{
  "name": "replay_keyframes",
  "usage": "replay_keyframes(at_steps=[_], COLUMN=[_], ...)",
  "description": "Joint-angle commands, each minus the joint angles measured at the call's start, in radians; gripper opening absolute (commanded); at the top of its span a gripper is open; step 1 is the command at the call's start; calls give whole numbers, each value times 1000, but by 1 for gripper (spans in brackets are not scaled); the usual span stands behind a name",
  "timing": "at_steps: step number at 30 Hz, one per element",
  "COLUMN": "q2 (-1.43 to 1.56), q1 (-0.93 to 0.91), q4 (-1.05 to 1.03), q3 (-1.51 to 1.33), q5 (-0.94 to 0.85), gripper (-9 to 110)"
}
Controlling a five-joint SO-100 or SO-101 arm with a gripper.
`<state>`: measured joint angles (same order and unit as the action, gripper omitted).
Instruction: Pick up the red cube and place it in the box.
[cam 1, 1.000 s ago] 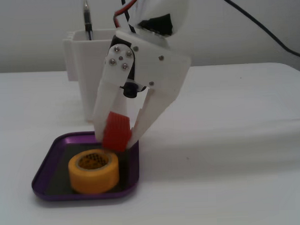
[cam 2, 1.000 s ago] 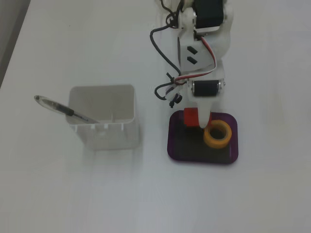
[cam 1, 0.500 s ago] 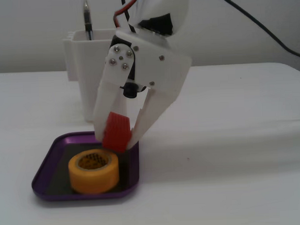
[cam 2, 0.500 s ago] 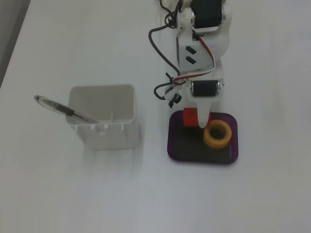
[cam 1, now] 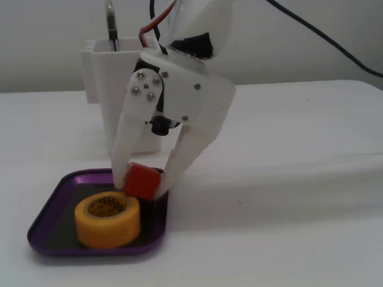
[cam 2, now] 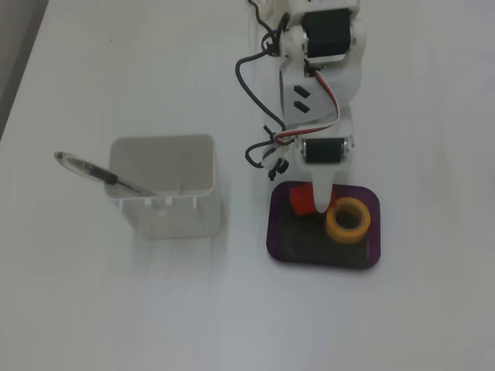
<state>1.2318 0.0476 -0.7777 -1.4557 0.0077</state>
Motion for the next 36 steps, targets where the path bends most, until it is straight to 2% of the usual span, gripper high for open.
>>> replay_keyframes(at_steps=[1,10,16,21,27,33,36], q2=[-3,0,52,117,193,281,344], q1=[-11,-17,-20,-20,-20,-20,-18], q4=[-6,-12,-18,-21,-100,-175,-247], q3=[17,18,15,15,18,18,18], q5=[6,5,5,5,5,6,6], gripper=[0,0,13,15,15,25,27])
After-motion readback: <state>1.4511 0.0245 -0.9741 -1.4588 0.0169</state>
